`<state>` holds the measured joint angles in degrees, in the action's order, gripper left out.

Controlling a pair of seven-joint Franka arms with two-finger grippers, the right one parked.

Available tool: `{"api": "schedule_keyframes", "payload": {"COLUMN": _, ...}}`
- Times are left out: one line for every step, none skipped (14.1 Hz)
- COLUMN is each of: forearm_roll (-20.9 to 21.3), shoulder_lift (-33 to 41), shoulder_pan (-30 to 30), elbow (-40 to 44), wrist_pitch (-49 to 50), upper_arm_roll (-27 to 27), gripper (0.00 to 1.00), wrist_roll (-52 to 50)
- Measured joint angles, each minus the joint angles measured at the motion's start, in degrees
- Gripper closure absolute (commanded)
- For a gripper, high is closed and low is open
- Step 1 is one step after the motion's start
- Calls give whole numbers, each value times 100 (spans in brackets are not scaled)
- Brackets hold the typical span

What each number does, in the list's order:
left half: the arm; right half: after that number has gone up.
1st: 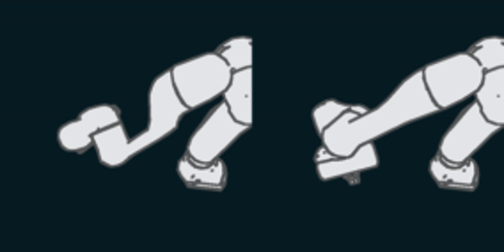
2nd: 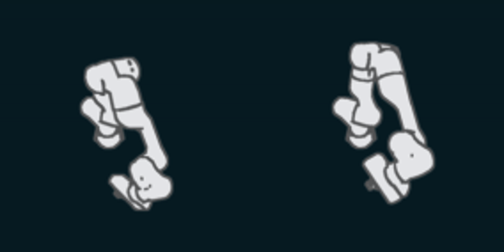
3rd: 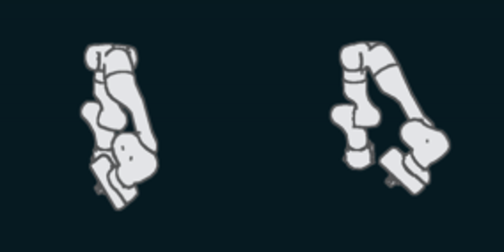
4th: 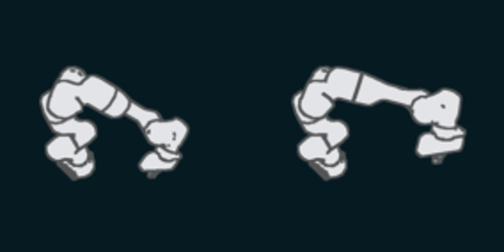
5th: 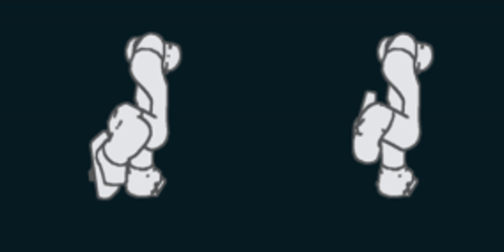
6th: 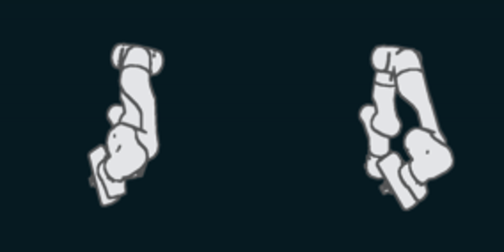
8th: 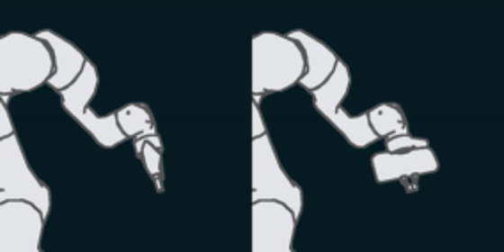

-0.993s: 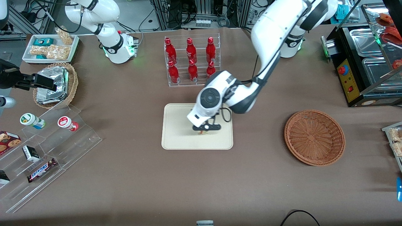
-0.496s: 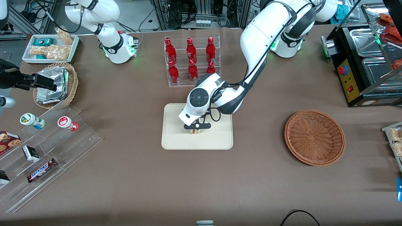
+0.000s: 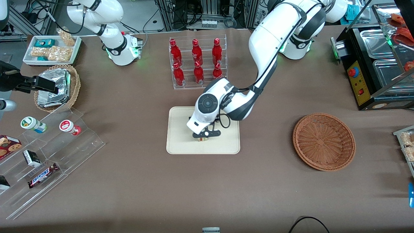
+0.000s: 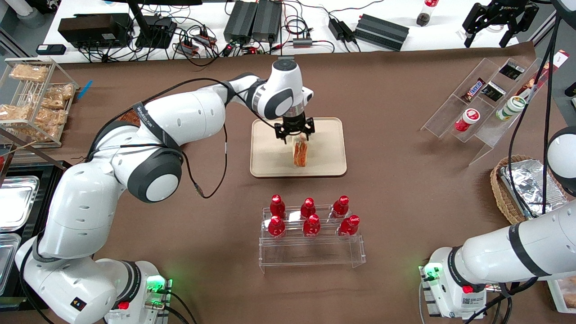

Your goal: Place sandwich from basket to tray

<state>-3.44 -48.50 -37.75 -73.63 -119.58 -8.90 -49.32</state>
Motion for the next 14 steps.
{"api": "schedule_keyframes", "payload": {"forearm_roll": 1, "shoulder_lift": 48, "shoulder_pan": 13, "elbow": 52, "wrist_pitch": 104, "upper_arm_roll": 144, "gripper": 0, "wrist_roll": -6}}
{"api": "schedule_keyframes", "payload": {"forearm_roll": 2, "shoulder_lift": 143, "shoulder_pan": 33, "elbow": 93, "wrist_pitch": 264, "upper_arm_roll": 288, "gripper": 0, "wrist_roll": -6}}
{"api": "schedule_keyframes", "payload": {"forearm_roll": 1, "shoulder_lift": 287, "shoulder_pan": 55, "elbow": 127, "wrist_pitch": 462, "upper_arm_roll": 439, "gripper": 0, "wrist_roll": -6}}
{"api": "schedule_keyframes", "payload": {"forearm_roll": 1, "shoulder_lift": 474, "shoulder_pan": 85, "elbow": 143, "wrist_pitch": 682, "upper_arm_roll": 596, "gripper": 0, "wrist_roll": -8}}
{"api": "schedule_keyframes", "payload": {"forearm_roll": 0, "shoulder_lift": 690, "shoulder_pan": 162, "elbow": 136, "wrist_pitch": 902, "upper_arm_roll": 723, "gripper": 0, "wrist_roll": -8}}
{"api": "schedule_keyframes", "payload": {"forearm_roll": 1, "shoulder_lift": 935, "shoulder_pan": 307, "elbow": 88, "wrist_pitch": 1106, "upper_arm_roll": 785, "gripper": 0, "wrist_roll": 5}}
{"api": "schedule_keyframes", "payload": {"forearm_roll": 1, "shoulder_lift": 1207, "shoulder_pan": 507, "elbow": -26, "wrist_pitch": 1333, "upper_arm_roll": 806, "gripper": 0, "wrist_roll": 101}}
{"api": "schedule_keyframes", "payload": {"forearm_roll": 1, "shoulder_lift": 1499, "shoulder_pan": 735, "elbow": -200, "wrist_pitch": 1592, "upper_arm_roll": 817, "gripper": 0, "wrist_roll": 314}}
{"api": "schedule_keyframes", "payload": {"forearm_roll": -2, "shoulder_lift": 1782, "shoulder_pan": 980, "elbow": -389, "wrist_pitch": 1856, "upper_arm_roll": 826, "gripper": 0, "wrist_roll": 595}}
{"api": "schedule_keyframes", "payload": {"forearm_roll": -5, "shoulder_lift": 2047, "shoulder_pan": 1237, "elbow": -556, "wrist_pitch": 2164, "upper_arm_roll": 835, "gripper": 0, "wrist_roll": 898}}
{"api": "schedule_keyframes", "payload": {"forearm_roll": -4, "shoulder_lift": 2282, "shoulder_pan": 1494, "elbow": -672, "wrist_pitch": 2530, "upper_arm_roll": 847, "gripper": 0, "wrist_roll": 1229}}
{"api": "schedule_keyframes", "payload": {"forearm_roll": -3, "shoulder_lift": 2488, "shoulder_pan": 1760, "elbow": -737, "wrist_pitch": 2908, "upper_arm_roll": 857, "gripper": 0, "wrist_roll": 1619}}
{"api": "schedule_keyframes", "payload": {"forearm_roll": 1, "shoulder_lift": 2676, "shoulder_pan": 2053, "elbow": -773, "wrist_pitch": 3249, "upper_arm_roll": 866, "gripper": 0, "wrist_roll": 2064}}
{"api": "schedule_keyframes", "payload": {"forearm_roll": 6, "shoulder_lift": 2843, "shoulder_pan": 2359, "elbow": -803, "wrist_pitch": 3506, "upper_arm_roll": 874, "gripper": 0, "wrist_roll": 2500}}
